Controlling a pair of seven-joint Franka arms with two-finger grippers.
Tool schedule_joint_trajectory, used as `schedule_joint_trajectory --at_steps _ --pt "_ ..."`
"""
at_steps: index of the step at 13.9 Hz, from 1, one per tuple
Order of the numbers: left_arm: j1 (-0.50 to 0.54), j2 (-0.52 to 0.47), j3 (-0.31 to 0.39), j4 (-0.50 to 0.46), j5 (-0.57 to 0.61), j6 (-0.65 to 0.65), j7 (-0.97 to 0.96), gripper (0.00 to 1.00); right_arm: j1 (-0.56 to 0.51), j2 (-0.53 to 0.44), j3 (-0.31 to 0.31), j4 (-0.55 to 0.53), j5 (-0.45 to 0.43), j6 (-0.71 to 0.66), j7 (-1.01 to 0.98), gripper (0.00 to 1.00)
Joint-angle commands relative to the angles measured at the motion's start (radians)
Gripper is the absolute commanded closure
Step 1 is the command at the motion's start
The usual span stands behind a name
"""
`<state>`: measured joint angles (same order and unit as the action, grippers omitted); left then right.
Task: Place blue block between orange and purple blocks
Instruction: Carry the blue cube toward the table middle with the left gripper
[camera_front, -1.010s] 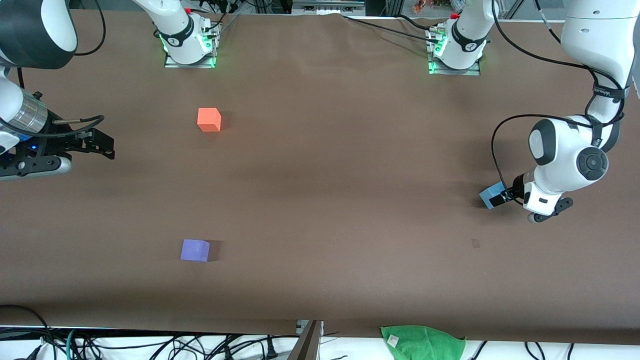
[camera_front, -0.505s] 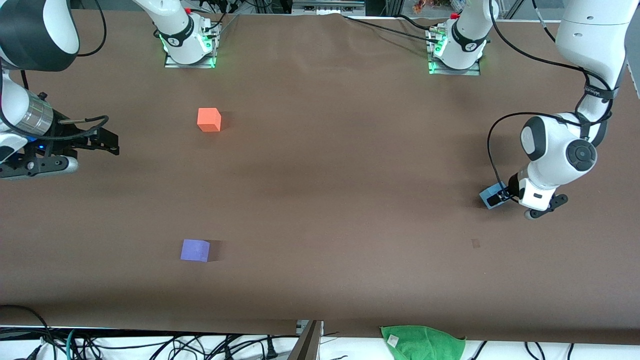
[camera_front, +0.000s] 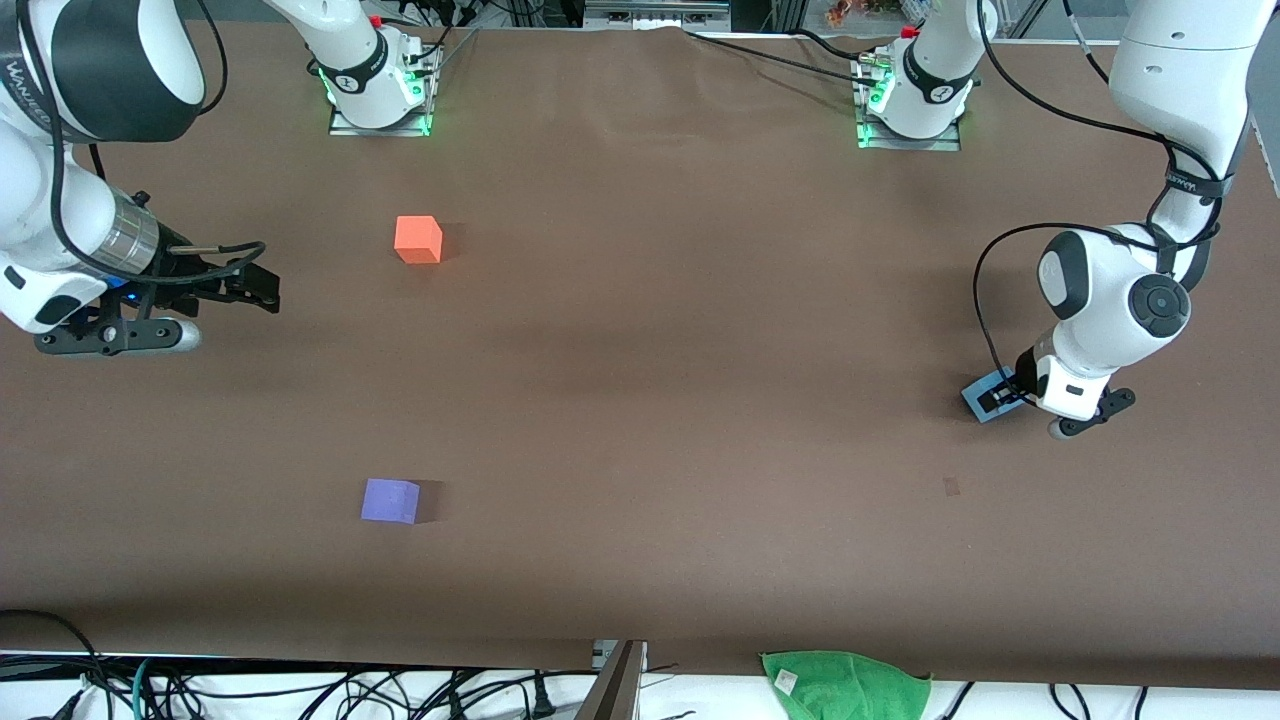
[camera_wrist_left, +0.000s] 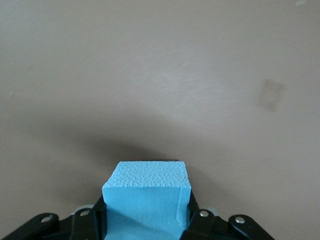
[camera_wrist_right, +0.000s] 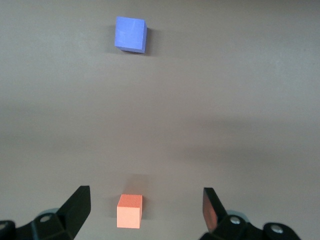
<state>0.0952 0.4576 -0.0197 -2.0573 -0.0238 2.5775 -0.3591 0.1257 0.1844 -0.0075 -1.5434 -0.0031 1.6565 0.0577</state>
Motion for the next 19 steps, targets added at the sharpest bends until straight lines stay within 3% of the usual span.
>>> schedule_joint_trajectory --at_steps 1,5,7,11,16,19 --pt "-0.031 -0.019 -0.061 0.052 -0.019 -0.017 -0.003 0.54 -0.008 0.001 -0.003 0.017 0.008 -0.02 0.011 0.01" --pt "-0.112 -0.008 -0.202 0.104 -0.018 -0.025 -0.183 0.54 -0.017 0.003 -0.028 0.003 0.014 -0.023 0.014 0.01" --pt "-0.228 0.053 -0.226 0.216 -0.004 -0.092 -0.208 0.56 -0.018 0.003 -0.039 -0.003 0.015 -0.023 0.014 0.01" --pt "-0.446 0.246 -0.203 0.57 -0.005 -0.327 -0.311 0.62 -0.015 0.0 -0.037 -0.009 0.014 -0.026 0.028 0.01" --pt "-0.646 0.389 -0.129 0.738 0.024 -0.333 -0.417 0.62 -0.009 0.016 -0.035 -0.012 -0.003 -0.017 0.013 0.01" --pt "-0.759 0.453 -0.056 0.805 0.024 -0.335 -0.5 0.62 -0.008 0.139 -0.032 -0.003 -0.071 -0.015 0.013 0.0"
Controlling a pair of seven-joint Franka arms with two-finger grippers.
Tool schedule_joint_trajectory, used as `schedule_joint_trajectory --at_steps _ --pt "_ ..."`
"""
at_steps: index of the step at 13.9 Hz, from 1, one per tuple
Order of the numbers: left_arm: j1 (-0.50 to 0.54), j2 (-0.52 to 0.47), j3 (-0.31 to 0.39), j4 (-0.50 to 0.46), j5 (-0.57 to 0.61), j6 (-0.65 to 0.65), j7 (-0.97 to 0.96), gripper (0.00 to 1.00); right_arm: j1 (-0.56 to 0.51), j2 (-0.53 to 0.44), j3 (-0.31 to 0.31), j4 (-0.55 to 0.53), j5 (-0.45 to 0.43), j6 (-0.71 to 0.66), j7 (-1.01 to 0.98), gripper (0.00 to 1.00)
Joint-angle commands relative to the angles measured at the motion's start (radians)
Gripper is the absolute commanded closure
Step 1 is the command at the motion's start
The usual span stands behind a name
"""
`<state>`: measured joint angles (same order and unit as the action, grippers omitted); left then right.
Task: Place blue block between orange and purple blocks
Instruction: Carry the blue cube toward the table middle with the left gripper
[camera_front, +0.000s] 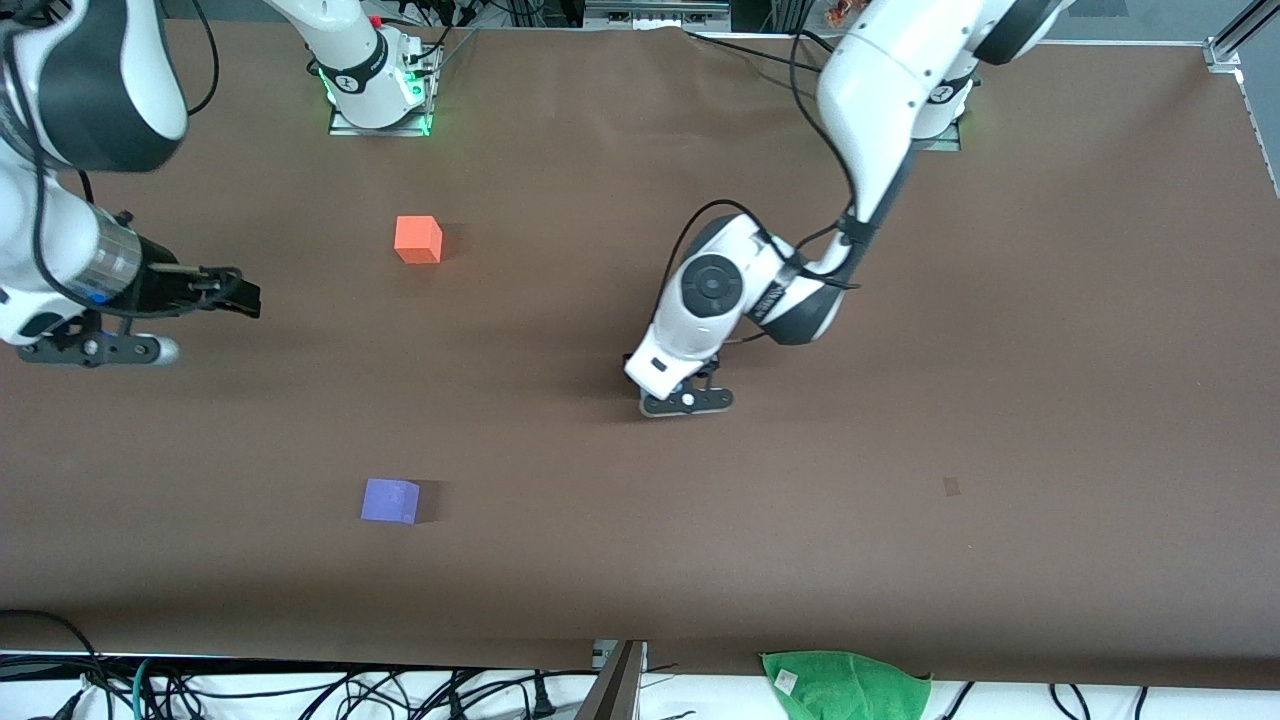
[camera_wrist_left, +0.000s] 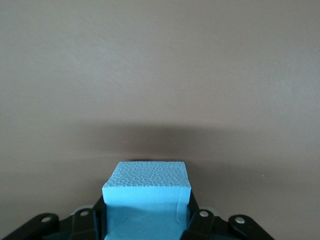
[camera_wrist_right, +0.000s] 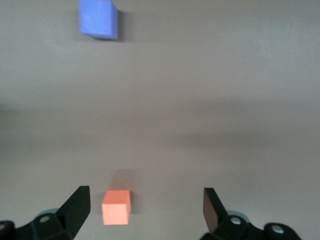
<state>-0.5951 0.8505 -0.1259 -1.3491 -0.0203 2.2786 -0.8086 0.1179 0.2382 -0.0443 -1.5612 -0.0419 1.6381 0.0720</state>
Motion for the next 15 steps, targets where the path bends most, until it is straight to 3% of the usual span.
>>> schedule_joint_trajectory --at_steps 1,4,5,6,7,12,15 --pt "-0.099 0.077 0.075 0.11 0.02 -0.036 -0.053 0.62 -0.003 0.086 0.004 0.024 -0.032 0.008 -0.001 0.0" --pt "-0.156 0.107 0.118 0.137 0.019 -0.036 -0.081 0.58 0.02 0.086 0.014 0.032 -0.036 0.011 -0.003 0.0" --pt "-0.155 0.101 0.12 0.137 0.017 -0.039 -0.081 0.47 0.02 0.086 0.014 0.038 -0.026 0.012 -0.001 0.0" --pt "-0.152 0.091 0.124 0.14 0.017 -0.065 -0.075 0.1 0.02 0.086 0.014 0.04 -0.01 0.014 -0.001 0.0" --pt "-0.152 0.072 0.147 0.143 0.011 -0.095 -0.07 0.0 0.022 0.086 0.014 0.04 0.009 0.016 -0.003 0.0" --pt "-0.05 -0.074 0.164 0.13 -0.07 -0.223 -0.046 0.0 0.032 0.086 0.056 0.04 0.029 0.02 0.009 0.0" --pt "0.047 -0.18 0.164 0.093 -0.073 -0.28 0.009 0.0 0.032 0.092 0.076 0.04 0.141 0.023 0.002 0.0"
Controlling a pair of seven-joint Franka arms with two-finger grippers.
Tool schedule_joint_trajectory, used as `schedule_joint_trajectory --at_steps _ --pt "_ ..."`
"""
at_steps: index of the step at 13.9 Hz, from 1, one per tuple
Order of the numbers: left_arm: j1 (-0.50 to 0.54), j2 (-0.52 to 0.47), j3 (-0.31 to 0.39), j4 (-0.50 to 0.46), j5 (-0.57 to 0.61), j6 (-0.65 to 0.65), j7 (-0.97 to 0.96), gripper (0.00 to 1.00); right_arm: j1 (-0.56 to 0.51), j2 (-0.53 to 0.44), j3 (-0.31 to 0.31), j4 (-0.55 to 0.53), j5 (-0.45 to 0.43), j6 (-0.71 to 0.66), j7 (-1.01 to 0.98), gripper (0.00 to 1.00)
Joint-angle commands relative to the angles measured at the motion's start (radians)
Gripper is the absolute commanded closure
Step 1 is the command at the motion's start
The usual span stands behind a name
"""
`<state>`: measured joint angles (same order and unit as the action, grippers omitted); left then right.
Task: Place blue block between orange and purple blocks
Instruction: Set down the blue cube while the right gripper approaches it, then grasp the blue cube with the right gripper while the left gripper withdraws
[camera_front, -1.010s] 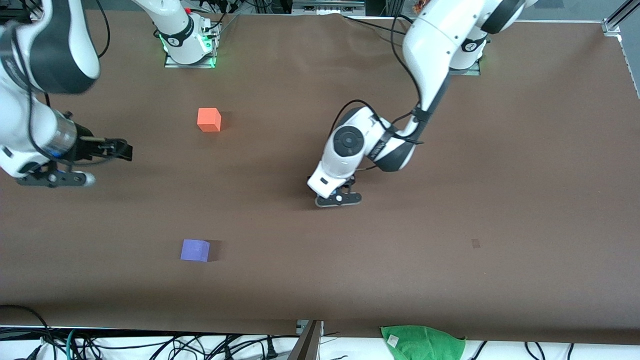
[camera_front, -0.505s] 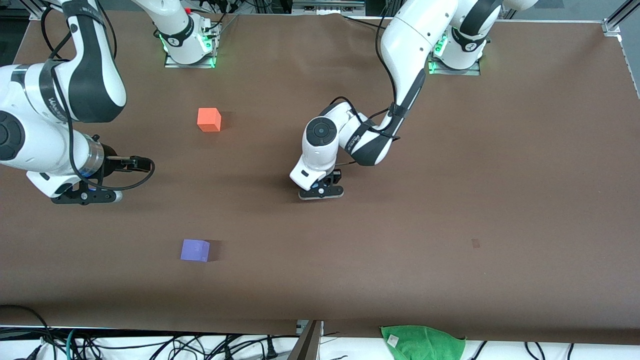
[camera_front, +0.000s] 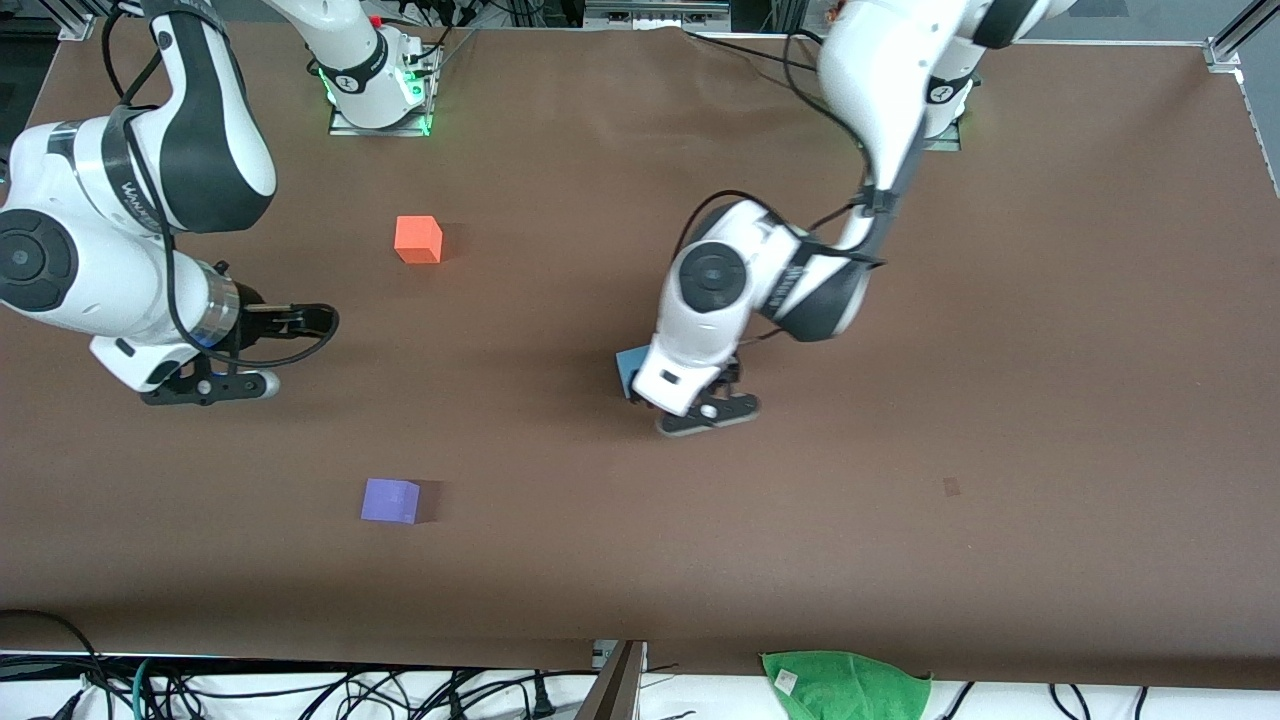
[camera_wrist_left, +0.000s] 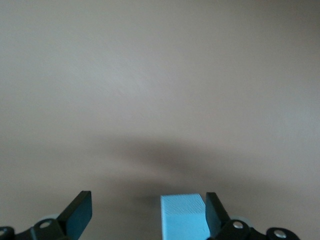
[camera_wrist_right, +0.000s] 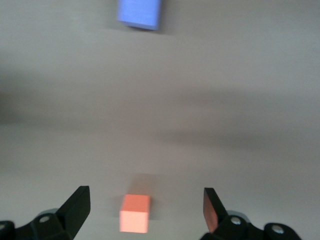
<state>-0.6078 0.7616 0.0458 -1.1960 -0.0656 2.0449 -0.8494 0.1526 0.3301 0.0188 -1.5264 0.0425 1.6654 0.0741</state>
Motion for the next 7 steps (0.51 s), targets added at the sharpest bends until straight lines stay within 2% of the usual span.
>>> schedule_joint_trajectory --at_steps 1,3,4,7 --pt "0.101 -0.128 -0.007 -0.074 -0.028 -0.076 0.085 0.0 0.007 0.004 0.027 0.005 0.075 0.0 0.015 0.0" --pt "0.183 -0.215 -0.007 -0.124 -0.028 -0.112 0.188 0.0 0.08 0.033 0.032 0.002 0.085 0.072 0.105 0.0" --pt "0.254 -0.276 -0.007 -0.163 -0.028 -0.138 0.231 0.0 0.167 0.081 0.033 0.003 0.091 0.149 0.216 0.0" --pt "0.374 -0.398 -0.007 -0.23 -0.028 -0.236 0.402 0.0 0.376 0.186 0.032 0.006 0.082 0.359 0.468 0.0"
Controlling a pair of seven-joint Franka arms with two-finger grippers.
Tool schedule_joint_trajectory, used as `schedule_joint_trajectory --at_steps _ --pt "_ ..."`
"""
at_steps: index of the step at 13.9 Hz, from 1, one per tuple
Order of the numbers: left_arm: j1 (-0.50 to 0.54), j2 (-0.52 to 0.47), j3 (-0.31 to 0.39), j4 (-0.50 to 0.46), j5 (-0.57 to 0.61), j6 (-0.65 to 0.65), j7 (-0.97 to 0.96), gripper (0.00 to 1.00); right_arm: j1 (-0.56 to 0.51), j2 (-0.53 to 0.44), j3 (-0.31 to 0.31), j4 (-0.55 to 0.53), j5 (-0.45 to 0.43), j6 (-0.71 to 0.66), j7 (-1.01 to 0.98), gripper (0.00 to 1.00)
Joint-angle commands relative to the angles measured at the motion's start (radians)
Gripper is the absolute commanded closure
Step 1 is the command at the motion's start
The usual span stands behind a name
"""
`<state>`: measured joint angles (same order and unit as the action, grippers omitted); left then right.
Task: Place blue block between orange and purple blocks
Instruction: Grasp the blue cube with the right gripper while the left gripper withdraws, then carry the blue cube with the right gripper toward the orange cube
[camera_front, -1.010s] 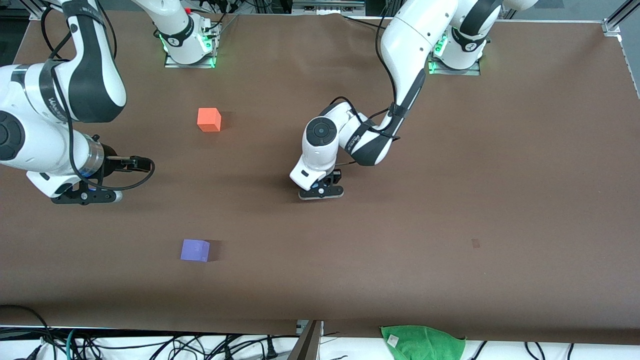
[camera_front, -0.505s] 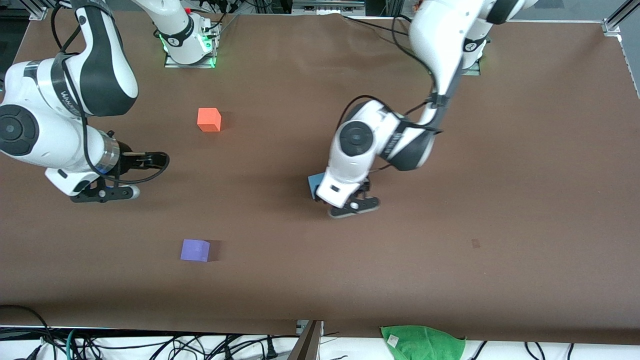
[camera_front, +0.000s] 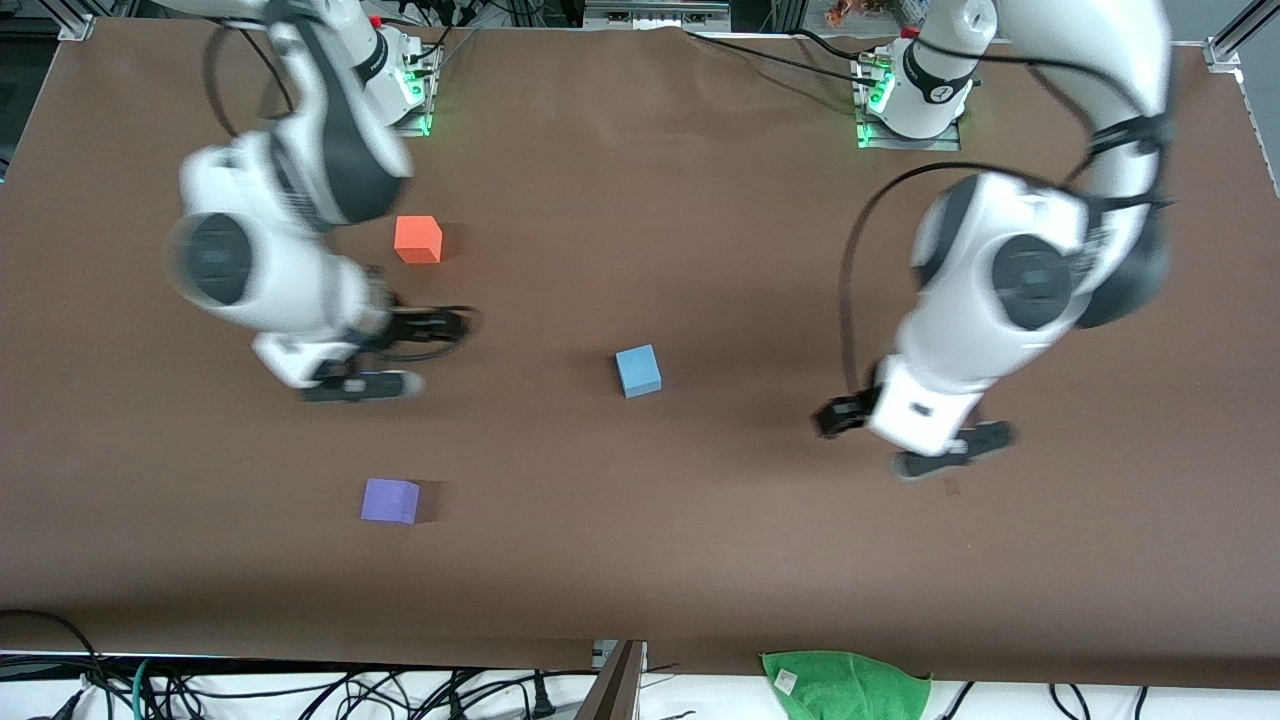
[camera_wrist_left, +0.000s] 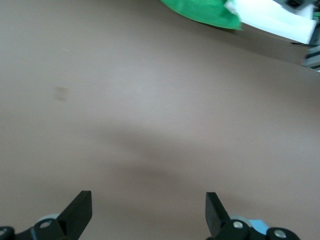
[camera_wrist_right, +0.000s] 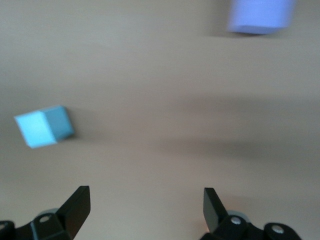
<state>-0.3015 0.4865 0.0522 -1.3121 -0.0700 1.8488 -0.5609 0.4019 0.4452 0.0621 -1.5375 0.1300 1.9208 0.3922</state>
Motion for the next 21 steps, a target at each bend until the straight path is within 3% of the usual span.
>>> schedule_joint_trajectory --at_steps 1,4,10,13,21 --pt "0.109 -0.158 -0.014 -0.122 -0.024 -0.072 0.152 0.0 0.185 0.105 -0.011 0.026 -0.01 0.174 0.219 0.0" --pt "0.191 -0.258 -0.014 -0.151 -0.013 -0.195 0.254 0.0 0.299 0.231 -0.021 0.12 -0.076 0.282 0.297 0.01" --pt "0.292 -0.379 -0.014 -0.182 0.012 -0.355 0.459 0.0 0.308 0.323 -0.019 0.154 -0.243 0.308 0.229 0.01" --pt "0.298 -0.349 -0.014 -0.161 0.041 -0.376 0.476 0.0 0.313 0.412 -0.021 0.157 -0.269 0.458 0.223 0.01" --pt "0.312 -0.338 -0.015 -0.15 0.036 -0.376 0.476 0.0 0.324 0.398 -0.021 0.162 -0.283 0.46 0.2 0.01"
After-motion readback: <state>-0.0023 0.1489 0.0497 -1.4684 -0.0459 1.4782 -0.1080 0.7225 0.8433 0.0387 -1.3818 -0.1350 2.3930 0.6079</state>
